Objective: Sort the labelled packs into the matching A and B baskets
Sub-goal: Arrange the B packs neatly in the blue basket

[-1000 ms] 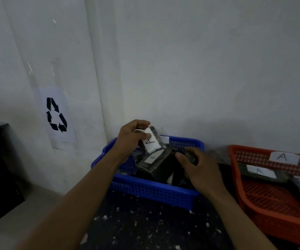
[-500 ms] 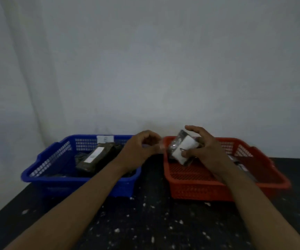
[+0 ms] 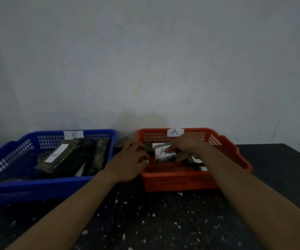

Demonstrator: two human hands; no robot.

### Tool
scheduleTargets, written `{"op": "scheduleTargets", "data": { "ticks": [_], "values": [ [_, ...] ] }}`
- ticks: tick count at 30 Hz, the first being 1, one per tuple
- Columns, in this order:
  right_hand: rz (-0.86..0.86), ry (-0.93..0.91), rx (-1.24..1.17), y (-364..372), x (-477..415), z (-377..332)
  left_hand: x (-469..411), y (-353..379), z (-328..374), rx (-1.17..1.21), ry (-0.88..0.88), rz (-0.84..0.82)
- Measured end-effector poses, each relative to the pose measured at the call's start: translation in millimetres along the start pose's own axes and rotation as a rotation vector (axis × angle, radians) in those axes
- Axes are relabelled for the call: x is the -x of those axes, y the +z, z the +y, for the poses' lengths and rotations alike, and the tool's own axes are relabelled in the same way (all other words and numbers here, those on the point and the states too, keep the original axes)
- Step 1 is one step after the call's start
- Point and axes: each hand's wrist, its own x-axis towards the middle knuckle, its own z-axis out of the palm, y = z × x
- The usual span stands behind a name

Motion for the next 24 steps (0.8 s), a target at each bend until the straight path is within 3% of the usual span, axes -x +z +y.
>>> {"op": "scheduleTargets", "data": {
  "ticks": [5,15,20,24],
  "values": [
    [-0.058,0.042,0.276,46.2,-32.3,-3.6,0.0,-2.5,2.7,-0.026,-0.023,-0.007],
    [-0.059,0.043,0.467,41.4,-35.0,7.3,-2.7,-1.6,-2.9,0.176,-0.022,0.033],
    [0.190,-0.162,0.595,39.2,-17.8,-7.1,0.8,-27.8,-2.5,0.694,-0.153,0.128],
    [0.329,-0.473,0.515,63.7,9.2,-41.6,16.7,-69.2,-18.7,0.862,-0.140,0.312]
  ]
}}
